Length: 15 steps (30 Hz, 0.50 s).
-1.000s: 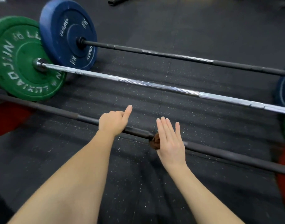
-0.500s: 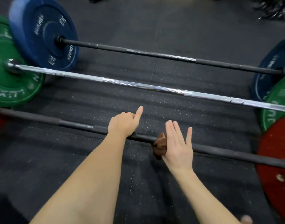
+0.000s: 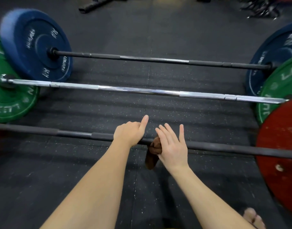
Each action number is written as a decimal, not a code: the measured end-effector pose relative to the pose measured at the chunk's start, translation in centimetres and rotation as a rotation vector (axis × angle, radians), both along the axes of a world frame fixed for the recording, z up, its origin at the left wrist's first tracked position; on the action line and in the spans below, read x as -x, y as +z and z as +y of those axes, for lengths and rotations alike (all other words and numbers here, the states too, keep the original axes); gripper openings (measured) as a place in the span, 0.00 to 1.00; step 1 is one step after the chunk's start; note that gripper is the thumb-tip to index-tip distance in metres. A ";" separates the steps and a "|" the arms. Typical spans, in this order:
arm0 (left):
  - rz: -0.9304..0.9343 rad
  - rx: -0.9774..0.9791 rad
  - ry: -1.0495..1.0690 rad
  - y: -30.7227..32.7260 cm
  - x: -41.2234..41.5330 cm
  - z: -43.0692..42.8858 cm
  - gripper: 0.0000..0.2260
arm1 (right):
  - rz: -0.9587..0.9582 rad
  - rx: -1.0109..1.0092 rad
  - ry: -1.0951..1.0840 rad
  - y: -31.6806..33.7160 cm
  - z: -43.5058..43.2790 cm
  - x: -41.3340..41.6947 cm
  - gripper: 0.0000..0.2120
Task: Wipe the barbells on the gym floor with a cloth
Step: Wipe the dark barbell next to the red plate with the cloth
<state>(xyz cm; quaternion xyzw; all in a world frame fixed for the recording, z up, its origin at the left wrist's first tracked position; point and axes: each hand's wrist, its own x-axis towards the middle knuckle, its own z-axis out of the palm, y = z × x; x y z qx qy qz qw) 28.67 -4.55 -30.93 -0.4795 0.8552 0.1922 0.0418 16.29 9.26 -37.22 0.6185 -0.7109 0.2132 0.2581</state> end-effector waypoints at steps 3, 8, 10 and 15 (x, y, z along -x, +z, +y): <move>-0.005 -0.018 -0.102 0.0 2.1 1.0 0.40 | 0.022 -0.024 -0.017 -0.2 2.3 2.7 0.32; -0.067 -0.128 -0.162 -0.3 4.3 1.1 0.39 | 0.016 -0.033 -0.131 -0.4 6.9 8.8 0.31; -0.075 -0.146 -0.160 -0.2 4.7 1.2 0.40 | -0.004 -0.035 -0.128 -0.5 7.2 9.1 0.32; -0.071 -0.165 -0.137 0.1 4.7 1.7 0.42 | -0.121 0.023 -0.109 -0.7 5.2 6.3 0.29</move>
